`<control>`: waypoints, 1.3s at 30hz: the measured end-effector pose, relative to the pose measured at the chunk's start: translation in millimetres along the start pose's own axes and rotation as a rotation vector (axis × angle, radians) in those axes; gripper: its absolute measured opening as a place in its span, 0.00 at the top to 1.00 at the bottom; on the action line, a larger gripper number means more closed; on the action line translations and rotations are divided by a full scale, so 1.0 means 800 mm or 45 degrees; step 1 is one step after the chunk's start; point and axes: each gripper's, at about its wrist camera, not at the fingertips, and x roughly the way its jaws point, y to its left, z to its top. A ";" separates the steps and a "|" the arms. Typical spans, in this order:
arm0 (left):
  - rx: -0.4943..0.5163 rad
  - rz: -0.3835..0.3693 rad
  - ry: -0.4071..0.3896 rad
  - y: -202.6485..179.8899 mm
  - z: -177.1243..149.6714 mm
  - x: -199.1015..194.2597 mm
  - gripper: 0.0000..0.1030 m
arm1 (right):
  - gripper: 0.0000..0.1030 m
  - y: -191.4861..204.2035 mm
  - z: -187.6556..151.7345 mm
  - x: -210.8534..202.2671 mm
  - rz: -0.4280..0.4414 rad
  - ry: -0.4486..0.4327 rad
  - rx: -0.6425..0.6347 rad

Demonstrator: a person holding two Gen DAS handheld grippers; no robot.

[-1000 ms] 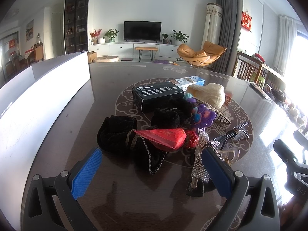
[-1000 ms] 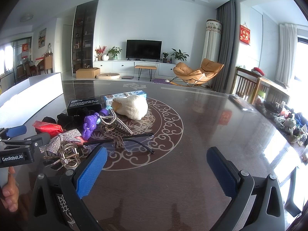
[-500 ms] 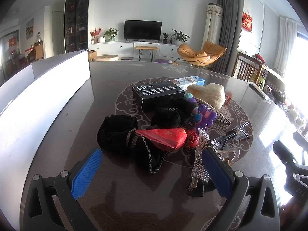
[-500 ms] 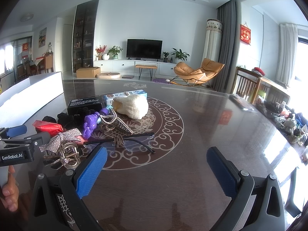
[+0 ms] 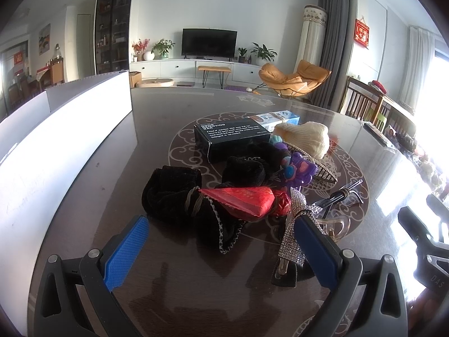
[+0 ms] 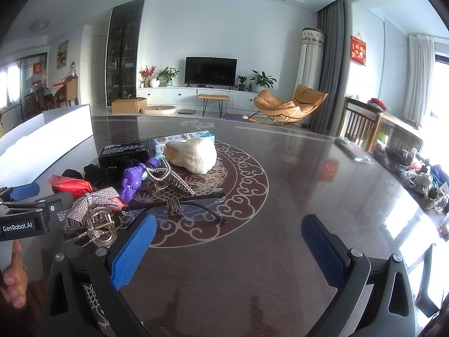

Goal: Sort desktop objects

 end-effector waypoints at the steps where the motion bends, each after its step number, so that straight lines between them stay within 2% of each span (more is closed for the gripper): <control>1: -0.002 0.000 0.000 0.000 0.000 0.000 0.00 | 0.00 0.000 0.000 0.000 0.000 0.000 0.000; 39: -0.017 -0.004 0.001 -0.004 -0.002 -0.001 0.00 | 0.00 0.002 0.000 0.001 0.001 0.000 0.002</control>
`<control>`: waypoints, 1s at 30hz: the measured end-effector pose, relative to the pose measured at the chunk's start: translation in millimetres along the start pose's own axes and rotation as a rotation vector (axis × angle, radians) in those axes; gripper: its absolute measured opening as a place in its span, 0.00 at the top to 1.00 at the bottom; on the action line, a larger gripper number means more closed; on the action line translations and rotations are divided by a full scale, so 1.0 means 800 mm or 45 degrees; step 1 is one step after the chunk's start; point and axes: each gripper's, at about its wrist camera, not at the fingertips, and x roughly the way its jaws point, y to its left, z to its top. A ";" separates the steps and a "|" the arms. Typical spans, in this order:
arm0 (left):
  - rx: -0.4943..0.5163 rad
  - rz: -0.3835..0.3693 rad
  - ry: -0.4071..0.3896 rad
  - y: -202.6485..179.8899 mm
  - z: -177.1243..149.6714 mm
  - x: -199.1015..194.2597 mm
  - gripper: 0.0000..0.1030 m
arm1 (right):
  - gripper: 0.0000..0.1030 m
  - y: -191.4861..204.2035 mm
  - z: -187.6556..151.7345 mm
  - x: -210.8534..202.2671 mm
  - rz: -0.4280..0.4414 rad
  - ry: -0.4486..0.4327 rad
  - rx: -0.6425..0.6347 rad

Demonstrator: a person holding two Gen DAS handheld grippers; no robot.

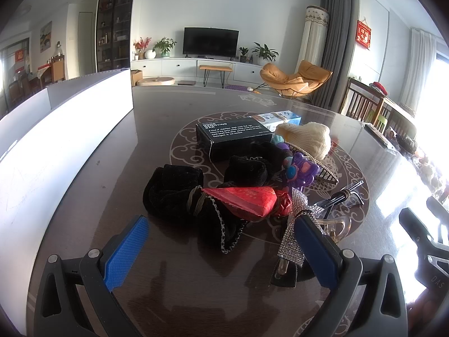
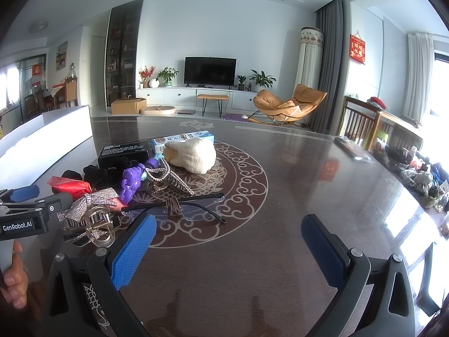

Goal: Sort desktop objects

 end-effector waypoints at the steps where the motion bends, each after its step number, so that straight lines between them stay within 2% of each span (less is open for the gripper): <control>1: 0.000 -0.001 0.000 0.000 0.000 0.000 0.00 | 0.00 0.000 0.000 0.000 0.000 0.000 0.000; 22: -0.007 -0.008 0.000 0.006 0.002 0.001 0.00 | 0.00 0.001 0.000 0.000 0.001 0.002 0.003; 28: -0.072 -0.076 0.046 0.014 -0.003 0.002 0.00 | 0.00 0.001 -0.001 0.006 0.013 0.017 0.016; 30: -0.031 -0.075 0.083 0.019 -0.009 -0.006 0.00 | 0.00 0.001 0.000 0.007 0.023 0.025 0.014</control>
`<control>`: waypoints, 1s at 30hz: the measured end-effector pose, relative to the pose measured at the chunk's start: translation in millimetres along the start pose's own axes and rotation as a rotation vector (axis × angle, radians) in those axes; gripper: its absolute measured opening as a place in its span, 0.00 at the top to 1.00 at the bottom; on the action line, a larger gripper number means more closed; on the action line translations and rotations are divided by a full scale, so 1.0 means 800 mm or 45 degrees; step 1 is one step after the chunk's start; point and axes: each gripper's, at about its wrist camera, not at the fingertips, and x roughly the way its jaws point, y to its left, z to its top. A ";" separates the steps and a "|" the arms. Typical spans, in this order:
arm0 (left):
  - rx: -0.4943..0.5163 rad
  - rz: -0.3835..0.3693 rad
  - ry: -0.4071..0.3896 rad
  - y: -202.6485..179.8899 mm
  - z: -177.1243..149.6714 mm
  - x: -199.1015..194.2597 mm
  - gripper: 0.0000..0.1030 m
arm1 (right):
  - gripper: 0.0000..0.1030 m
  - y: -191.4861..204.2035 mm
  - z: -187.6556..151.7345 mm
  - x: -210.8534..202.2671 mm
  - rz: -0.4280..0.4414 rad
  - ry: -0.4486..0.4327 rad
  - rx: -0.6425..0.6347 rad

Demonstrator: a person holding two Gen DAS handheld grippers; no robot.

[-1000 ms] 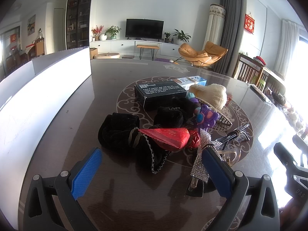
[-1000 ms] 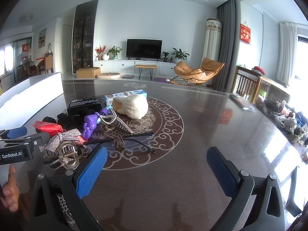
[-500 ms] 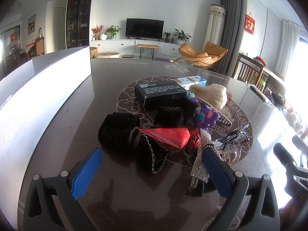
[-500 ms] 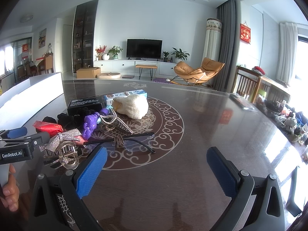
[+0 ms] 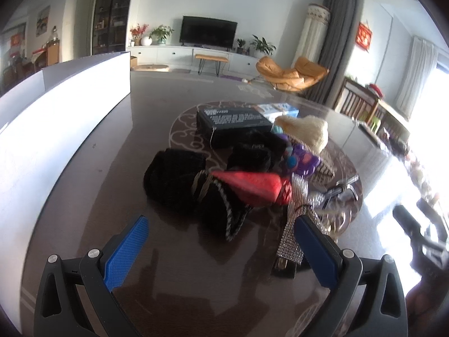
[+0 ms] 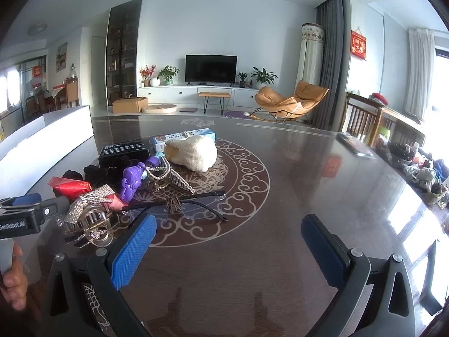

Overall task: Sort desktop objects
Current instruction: 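Move the left gripper toward the black velvet drawstring bag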

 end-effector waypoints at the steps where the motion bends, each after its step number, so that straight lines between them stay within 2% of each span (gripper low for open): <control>1: 0.035 0.015 0.009 0.000 -0.004 -0.004 0.00 | 0.00 0.002 0.000 0.002 0.018 0.007 -0.007; 4: 0.135 0.026 0.045 0.003 -0.016 -0.022 0.00 | 0.00 0.007 0.001 0.008 0.104 0.043 -0.042; 8: 0.159 -0.078 0.116 0.012 -0.023 -0.028 0.00 | 0.00 0.025 -0.001 0.021 0.176 0.114 -0.117; 10: 0.180 -0.091 0.151 0.010 -0.023 -0.022 0.00 | 0.00 0.031 -0.002 0.025 0.184 0.138 -0.144; 17: 0.418 0.006 0.301 -0.039 -0.024 0.019 0.00 | 0.00 0.044 -0.009 0.047 0.224 0.257 -0.207; 22: 0.392 -0.030 0.330 -0.065 -0.014 0.038 0.00 | 0.00 0.053 -0.014 0.069 0.270 0.373 -0.245; 30: 0.354 -0.036 0.311 -0.088 0.016 0.081 0.00 | 0.00 0.058 -0.020 0.081 0.247 0.441 -0.282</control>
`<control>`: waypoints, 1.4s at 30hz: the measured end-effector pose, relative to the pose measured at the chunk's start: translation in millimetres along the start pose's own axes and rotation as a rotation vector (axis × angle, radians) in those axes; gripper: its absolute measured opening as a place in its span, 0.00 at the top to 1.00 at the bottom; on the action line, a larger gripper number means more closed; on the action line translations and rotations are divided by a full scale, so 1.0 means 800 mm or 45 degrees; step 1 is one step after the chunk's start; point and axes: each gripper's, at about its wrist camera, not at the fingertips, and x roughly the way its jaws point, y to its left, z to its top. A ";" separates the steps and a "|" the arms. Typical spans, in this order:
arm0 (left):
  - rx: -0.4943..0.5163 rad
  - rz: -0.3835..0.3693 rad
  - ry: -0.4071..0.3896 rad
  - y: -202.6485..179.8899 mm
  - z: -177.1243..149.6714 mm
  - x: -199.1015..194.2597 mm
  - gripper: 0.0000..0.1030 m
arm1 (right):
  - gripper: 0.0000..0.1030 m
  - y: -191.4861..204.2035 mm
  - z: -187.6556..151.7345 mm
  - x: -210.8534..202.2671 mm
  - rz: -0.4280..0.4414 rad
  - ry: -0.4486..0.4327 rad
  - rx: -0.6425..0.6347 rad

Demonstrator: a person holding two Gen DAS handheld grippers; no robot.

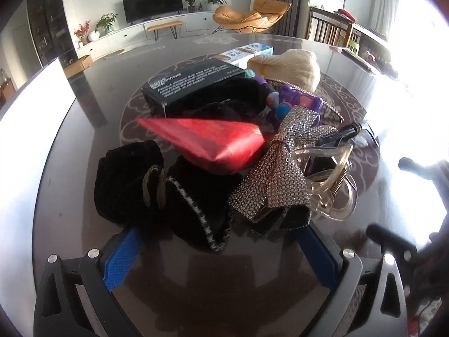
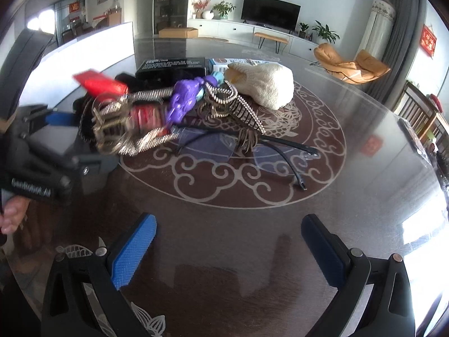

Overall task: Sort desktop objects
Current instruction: 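Move the left gripper toward the black velvet drawstring bag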

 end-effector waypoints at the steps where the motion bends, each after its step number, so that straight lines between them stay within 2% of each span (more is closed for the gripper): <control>1: -0.004 0.002 -0.005 0.000 0.003 0.002 0.00 | 0.00 -0.001 0.000 0.000 -0.001 0.000 0.000; 14: -0.039 0.020 -0.030 0.019 -0.003 -0.004 0.00 | 0.00 -0.012 0.003 0.005 0.063 0.024 0.050; 42: -0.039 0.019 -0.031 0.020 -0.003 -0.004 0.00 | 0.00 -0.014 0.002 0.008 0.075 0.024 0.059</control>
